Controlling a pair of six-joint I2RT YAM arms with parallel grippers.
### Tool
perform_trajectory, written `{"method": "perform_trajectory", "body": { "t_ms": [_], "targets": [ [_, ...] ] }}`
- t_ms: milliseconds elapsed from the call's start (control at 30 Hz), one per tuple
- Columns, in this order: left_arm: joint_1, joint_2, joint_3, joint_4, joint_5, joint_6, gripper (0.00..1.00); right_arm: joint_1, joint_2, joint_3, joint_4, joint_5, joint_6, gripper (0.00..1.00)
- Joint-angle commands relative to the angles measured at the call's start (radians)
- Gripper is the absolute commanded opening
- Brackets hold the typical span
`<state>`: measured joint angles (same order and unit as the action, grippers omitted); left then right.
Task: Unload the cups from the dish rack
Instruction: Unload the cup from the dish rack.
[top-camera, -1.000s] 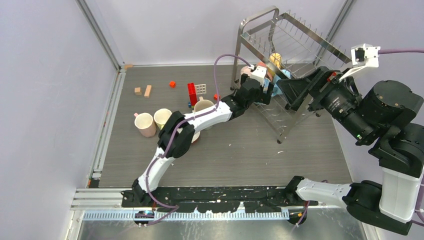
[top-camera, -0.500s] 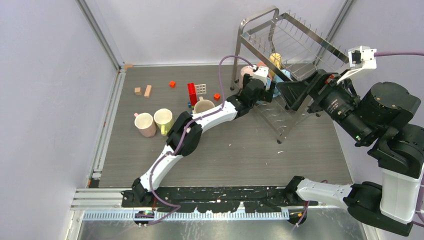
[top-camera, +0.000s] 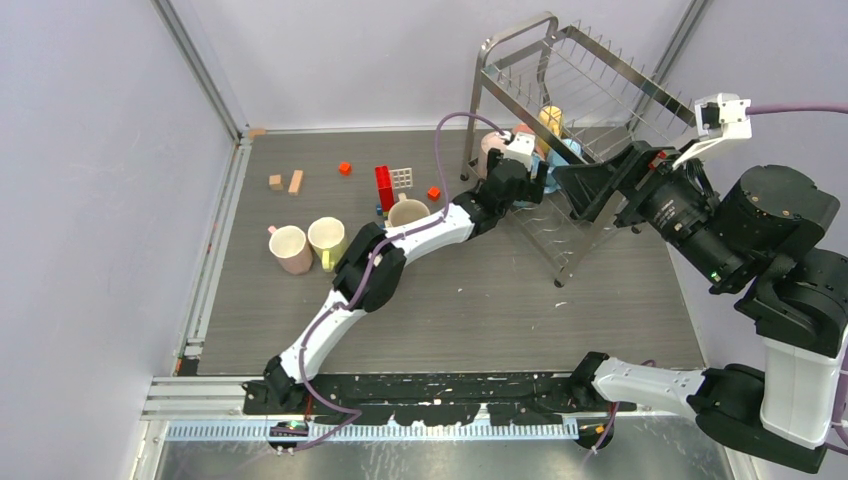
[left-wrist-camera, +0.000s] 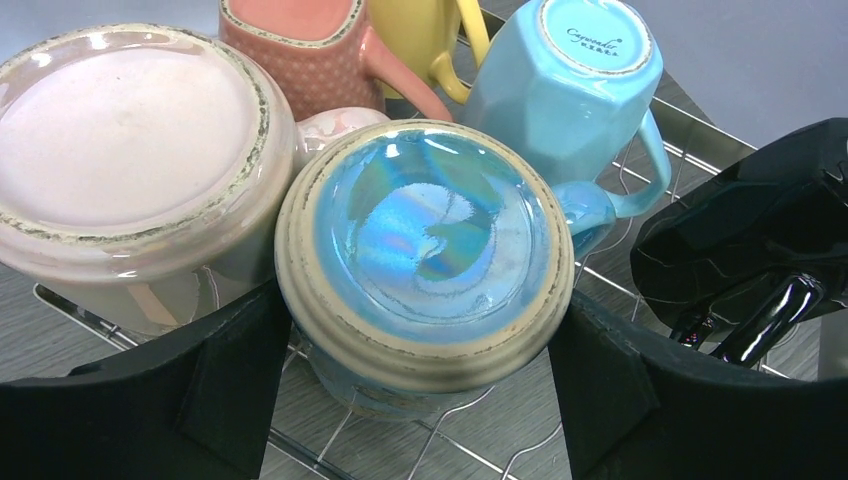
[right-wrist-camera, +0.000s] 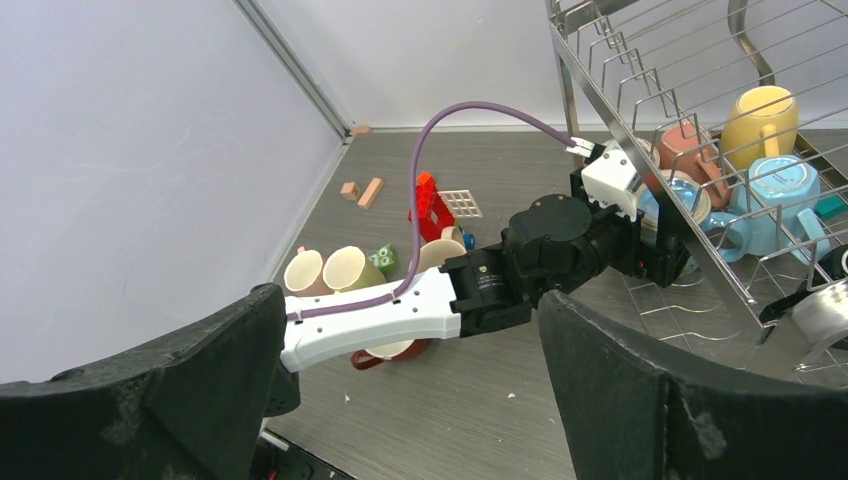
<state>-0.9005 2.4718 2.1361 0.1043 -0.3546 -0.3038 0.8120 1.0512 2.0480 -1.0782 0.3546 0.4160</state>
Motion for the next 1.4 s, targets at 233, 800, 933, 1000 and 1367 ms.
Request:
{"method": "perform_trajectory", "body": {
  "t_ms": [233, 800, 933, 1000, 1367],
  "targets": [
    [0.003, -0.163, -0.163, 0.124, 0.102, 0.001, 0.44, 0.005, -0.007, -0.035, 0.06, 0.007, -0.019, 1.0],
    [-0.003, -0.263, -0.19, 0.169, 0.179, -0.009, 0.24, 0.005, -0.026, -0.093, 0.08, 0.041, -0.027, 1.0],
    [-0.003, -0.271, -0.187, 0.174, 0.191, -0.009, 0.22, 0.006, -0.027, -0.101, 0.086, 0.045, -0.027, 1.0],
    [-0.003, -0.277, -0.187, 0.178, 0.196, -0.009, 0.22, 0.006, -0.028, -0.101, 0.086, 0.045, -0.027, 1.0],
    [-0.003, -0.261, -0.125, 0.177, 0.228, -0.001, 0.16, 0.004, -0.024, -0.109, 0.087, 0.052, -0.03, 1.0]
  ]
}}
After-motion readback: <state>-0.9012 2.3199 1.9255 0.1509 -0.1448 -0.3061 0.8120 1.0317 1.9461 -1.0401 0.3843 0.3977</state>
